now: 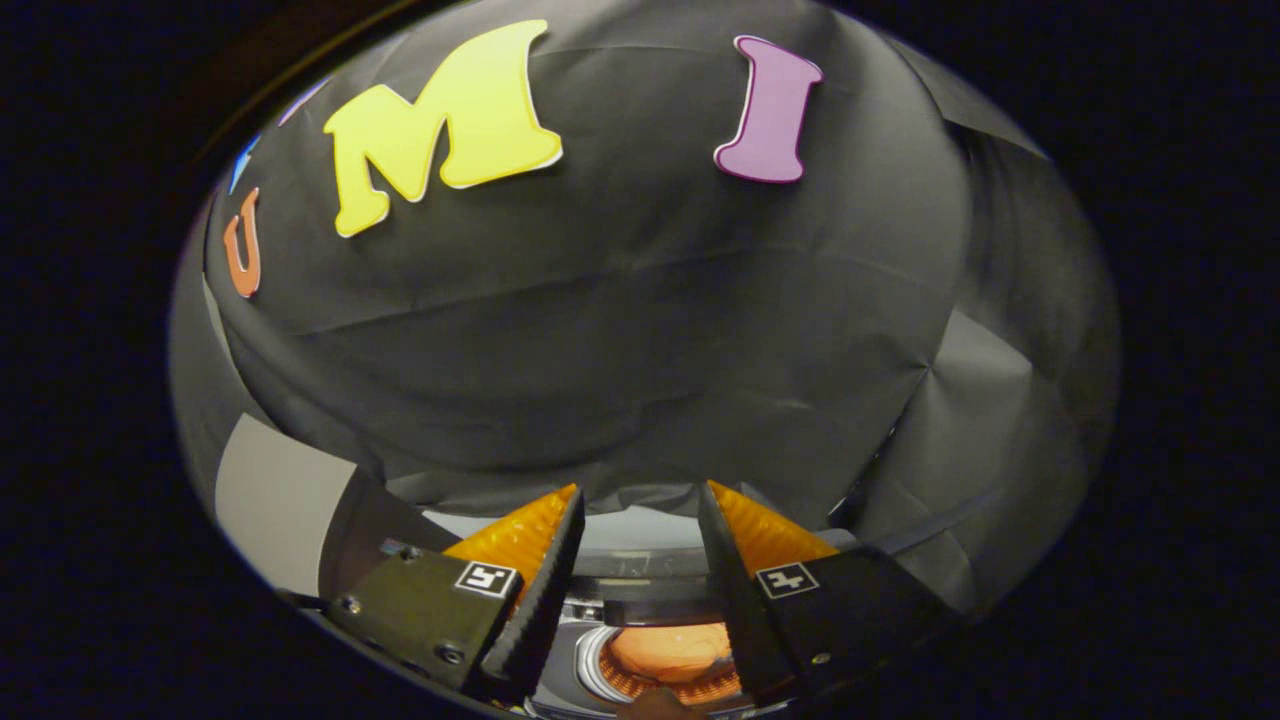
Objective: Put the clothes into the washing machine and then close the washing machine lid.
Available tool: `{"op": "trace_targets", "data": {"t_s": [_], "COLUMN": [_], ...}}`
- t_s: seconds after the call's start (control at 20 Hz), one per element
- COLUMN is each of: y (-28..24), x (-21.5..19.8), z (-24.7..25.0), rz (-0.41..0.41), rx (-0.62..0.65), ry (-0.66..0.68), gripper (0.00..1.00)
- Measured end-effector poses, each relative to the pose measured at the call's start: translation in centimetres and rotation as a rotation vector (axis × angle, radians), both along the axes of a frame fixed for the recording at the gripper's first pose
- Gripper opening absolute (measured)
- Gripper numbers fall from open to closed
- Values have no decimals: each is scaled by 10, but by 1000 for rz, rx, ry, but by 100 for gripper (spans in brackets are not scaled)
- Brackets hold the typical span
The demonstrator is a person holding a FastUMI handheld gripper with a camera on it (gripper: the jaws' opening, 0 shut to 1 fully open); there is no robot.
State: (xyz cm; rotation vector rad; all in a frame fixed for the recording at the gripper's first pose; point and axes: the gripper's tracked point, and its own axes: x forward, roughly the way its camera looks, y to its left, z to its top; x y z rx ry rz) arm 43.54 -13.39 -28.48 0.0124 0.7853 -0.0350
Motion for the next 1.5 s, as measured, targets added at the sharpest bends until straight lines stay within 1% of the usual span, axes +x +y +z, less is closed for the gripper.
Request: {"op": "trace_targets", "data": {"t_s": [0.15,0.25,0.4,0.65,0.8,0.95,1.25,1.35,1.5], "y": [-2,-1,-3,-9,-12,-11,-1,3,18], "x": [-22,-38,-72,-107,-133,-169,-242,-266,-300], "z": [4,3,1,1,-10,-26,-23,-20,-13], "rz": [-1,5,1,-64,-102,-154,-226,-279,-343], "rx": [5,0,0,8,14,38,20,17,63], "ry": [-18,-8,14,28,69,134,123,123,124], "gripper": [73,73,73,73,74,75,75,75,75]}}
